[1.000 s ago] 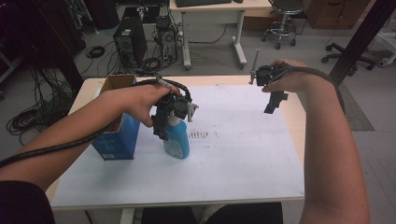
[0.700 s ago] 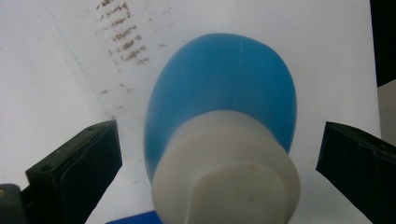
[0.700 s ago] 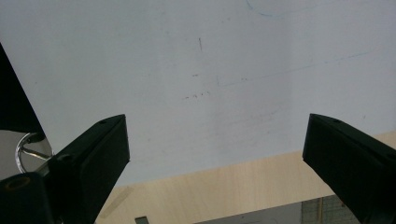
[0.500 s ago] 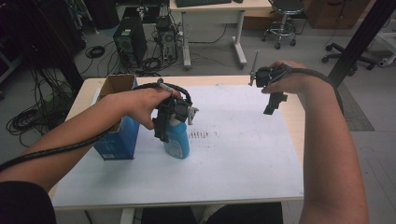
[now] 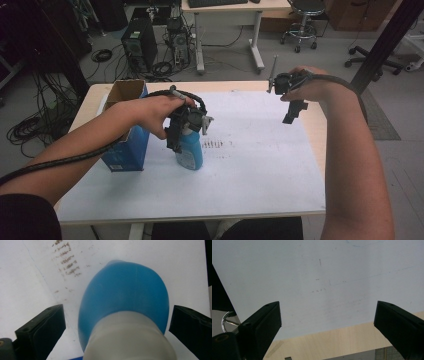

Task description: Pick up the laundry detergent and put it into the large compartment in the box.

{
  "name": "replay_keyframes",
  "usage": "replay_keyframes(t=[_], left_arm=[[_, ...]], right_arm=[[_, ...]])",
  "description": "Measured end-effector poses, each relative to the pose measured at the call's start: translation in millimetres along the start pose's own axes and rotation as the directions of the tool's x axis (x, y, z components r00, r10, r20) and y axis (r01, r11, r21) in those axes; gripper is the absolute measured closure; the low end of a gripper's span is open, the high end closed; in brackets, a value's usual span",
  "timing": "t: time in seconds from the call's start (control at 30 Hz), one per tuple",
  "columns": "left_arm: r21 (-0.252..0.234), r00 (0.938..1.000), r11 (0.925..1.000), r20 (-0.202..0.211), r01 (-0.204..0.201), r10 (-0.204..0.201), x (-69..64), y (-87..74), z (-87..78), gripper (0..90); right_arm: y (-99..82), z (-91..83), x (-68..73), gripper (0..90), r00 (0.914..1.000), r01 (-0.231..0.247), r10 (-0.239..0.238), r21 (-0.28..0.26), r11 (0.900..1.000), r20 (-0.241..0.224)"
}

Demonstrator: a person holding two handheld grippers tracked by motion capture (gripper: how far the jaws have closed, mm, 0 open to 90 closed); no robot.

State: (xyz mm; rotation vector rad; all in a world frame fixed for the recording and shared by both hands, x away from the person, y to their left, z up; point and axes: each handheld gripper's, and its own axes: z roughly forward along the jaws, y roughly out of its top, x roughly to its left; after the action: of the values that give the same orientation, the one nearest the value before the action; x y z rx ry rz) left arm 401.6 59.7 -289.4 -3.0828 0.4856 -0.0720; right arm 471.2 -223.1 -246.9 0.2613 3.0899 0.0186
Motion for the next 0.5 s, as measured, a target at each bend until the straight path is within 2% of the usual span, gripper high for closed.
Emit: replay_keyframes(t=[0.37,0.5], left_arm=[[-0.006,0.9998,0.9998,0.002,0.018,-0.018,-1.1,-1.9,1.9,6.3],[-0.005,0.9999,0.9999,-0.006,0.012,-0.012,-0.8,-2.4,3.4,9.1]], right_arm=[[-0.2,3.1,-0.7,7.5,1.0,0.0,0.0,0.003,1.0,-0.004],[1.6,3.8,-0.6,7.6,1.0,0.001,-0.001,0.003,1.0,-0.005]])
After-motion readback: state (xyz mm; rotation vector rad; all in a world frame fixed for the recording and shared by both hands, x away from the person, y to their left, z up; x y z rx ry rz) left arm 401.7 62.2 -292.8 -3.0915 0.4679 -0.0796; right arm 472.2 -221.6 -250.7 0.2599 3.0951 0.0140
